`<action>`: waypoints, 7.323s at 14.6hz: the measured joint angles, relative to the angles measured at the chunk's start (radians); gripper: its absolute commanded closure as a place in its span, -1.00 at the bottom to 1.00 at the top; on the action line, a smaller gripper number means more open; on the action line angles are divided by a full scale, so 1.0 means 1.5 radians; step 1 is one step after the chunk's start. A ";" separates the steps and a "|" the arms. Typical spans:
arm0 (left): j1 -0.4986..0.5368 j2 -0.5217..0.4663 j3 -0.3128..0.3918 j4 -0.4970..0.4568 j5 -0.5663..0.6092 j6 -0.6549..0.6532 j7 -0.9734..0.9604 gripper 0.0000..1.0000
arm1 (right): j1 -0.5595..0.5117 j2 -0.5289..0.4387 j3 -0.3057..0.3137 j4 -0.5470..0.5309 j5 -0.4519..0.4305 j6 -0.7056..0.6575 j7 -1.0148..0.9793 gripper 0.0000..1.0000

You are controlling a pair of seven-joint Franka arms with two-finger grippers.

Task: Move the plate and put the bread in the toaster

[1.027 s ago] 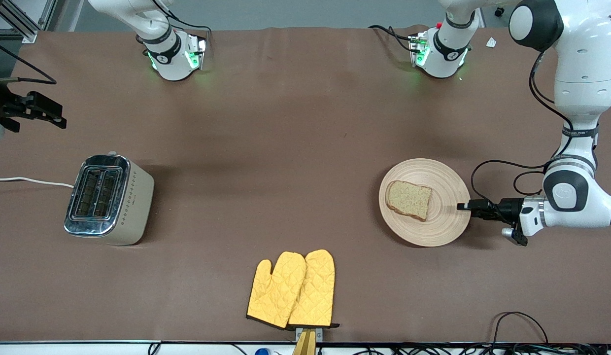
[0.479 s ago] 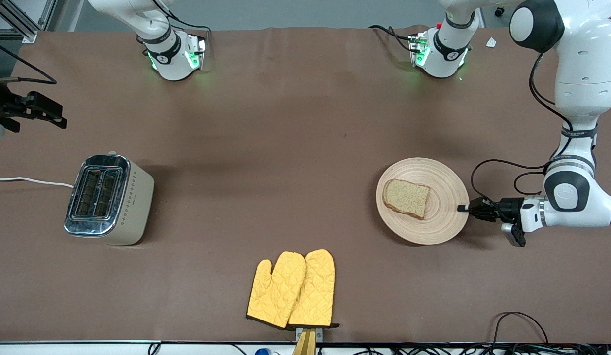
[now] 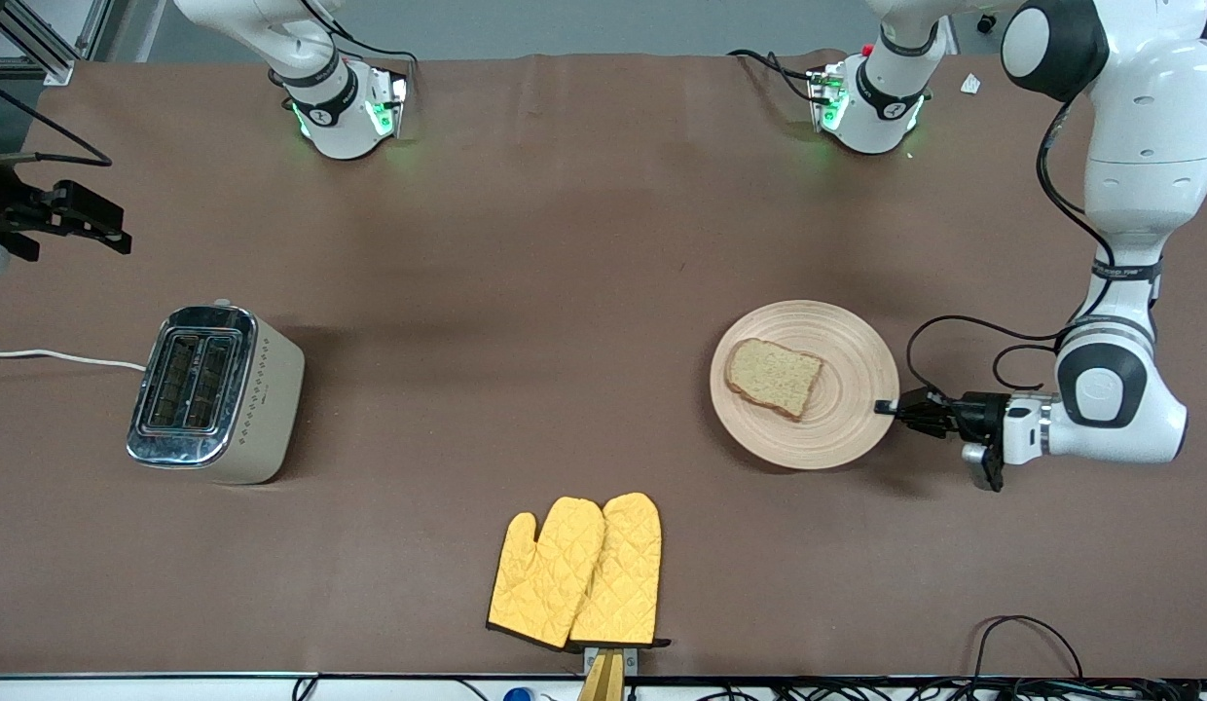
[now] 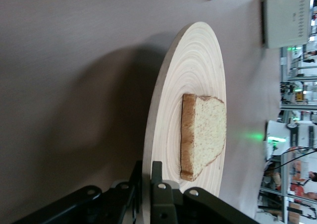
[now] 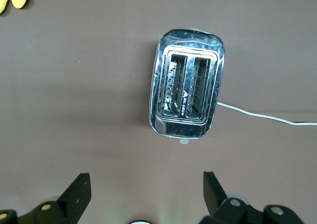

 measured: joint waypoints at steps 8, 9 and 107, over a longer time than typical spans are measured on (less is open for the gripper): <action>-0.169 0.007 -0.055 0.004 -0.215 0.131 -0.124 0.99 | 0.000 0.000 0.000 0.000 0.000 0.000 0.000 -1.00; -0.203 0.012 -0.055 0.004 -0.246 0.170 -0.135 0.99 | 0.000 0.000 0.000 0.000 0.000 0.000 0.000 -1.00; -0.144 -0.512 -0.012 0.004 0.557 -0.032 -0.662 -1.00 | 0.227 0.305 0.002 -0.289 0.156 0.560 0.262 0.99</action>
